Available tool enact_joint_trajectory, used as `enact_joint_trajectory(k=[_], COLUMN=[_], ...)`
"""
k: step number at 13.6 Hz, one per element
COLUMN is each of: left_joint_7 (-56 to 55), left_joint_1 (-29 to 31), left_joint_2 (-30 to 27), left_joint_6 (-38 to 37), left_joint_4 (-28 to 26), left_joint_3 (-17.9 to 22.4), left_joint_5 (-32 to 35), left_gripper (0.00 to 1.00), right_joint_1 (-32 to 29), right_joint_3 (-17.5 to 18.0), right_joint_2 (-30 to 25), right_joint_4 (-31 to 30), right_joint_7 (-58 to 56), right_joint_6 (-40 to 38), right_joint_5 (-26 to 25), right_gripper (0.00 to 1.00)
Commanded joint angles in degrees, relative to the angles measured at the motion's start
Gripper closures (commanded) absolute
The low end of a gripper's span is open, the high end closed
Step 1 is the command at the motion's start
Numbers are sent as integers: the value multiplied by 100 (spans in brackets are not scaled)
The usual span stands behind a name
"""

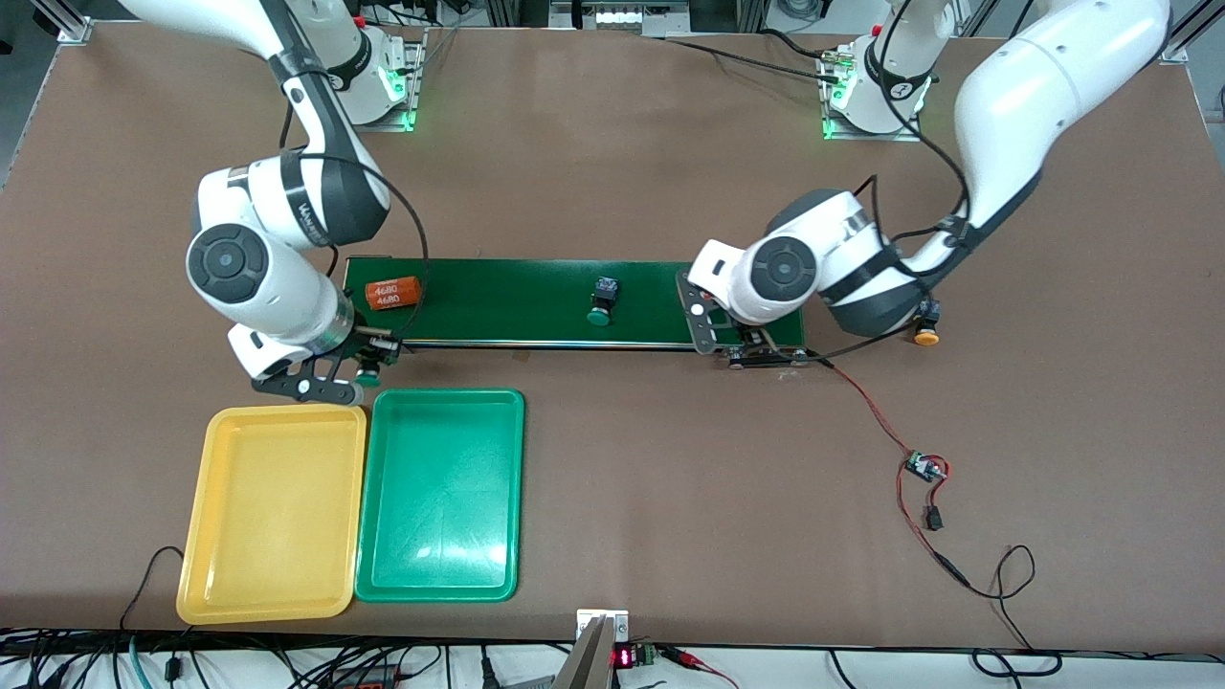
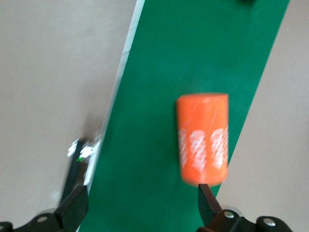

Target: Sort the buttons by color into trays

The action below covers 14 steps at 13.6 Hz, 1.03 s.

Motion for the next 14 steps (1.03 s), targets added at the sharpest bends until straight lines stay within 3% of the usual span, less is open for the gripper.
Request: enact_joint_trajectory(k=[1,4,7,8,10,12,14], left_joint_7=[-24,-24,-120,-182,-418,-674,-779], left_joint_1=[643,759,584,409,66,-468,-804], left_joint_2=[-142,-124,-133,-229,-772,-1300,-1530], left_joint_6=[-446,-1175,-1975,-2038,-2074,-2048,-2021], left_joint_4=[311,1171,2042,2201,2273,2255,2176], left_joint_3=[-278,-199,-155,45,860,2150,2935], left_joint_5=[-17,-8,-96,-88,-803,-1885,-2144], left_gripper=[0,0,0,0,0,0,0], right_joint_1=[-22,-4,83,118,119,127,127], right_joint_3=[-164,-156,-156,-156,-156,-156,-156], right_joint_2=[495,1058,1445,1577,1797,1868,1895], right_joint_4=[710,1300,1363,1363,1363,1354,1354], right_joint_7=[-803,-1168,-1168,-1168,-1168,-1168,-1168], right_joint_6=[162,329,1014,1260,1568,1675,1675], right_joint_5=[22,136,198,198,198,198,207], right_gripper=[83,83,83,82,78,71,46])
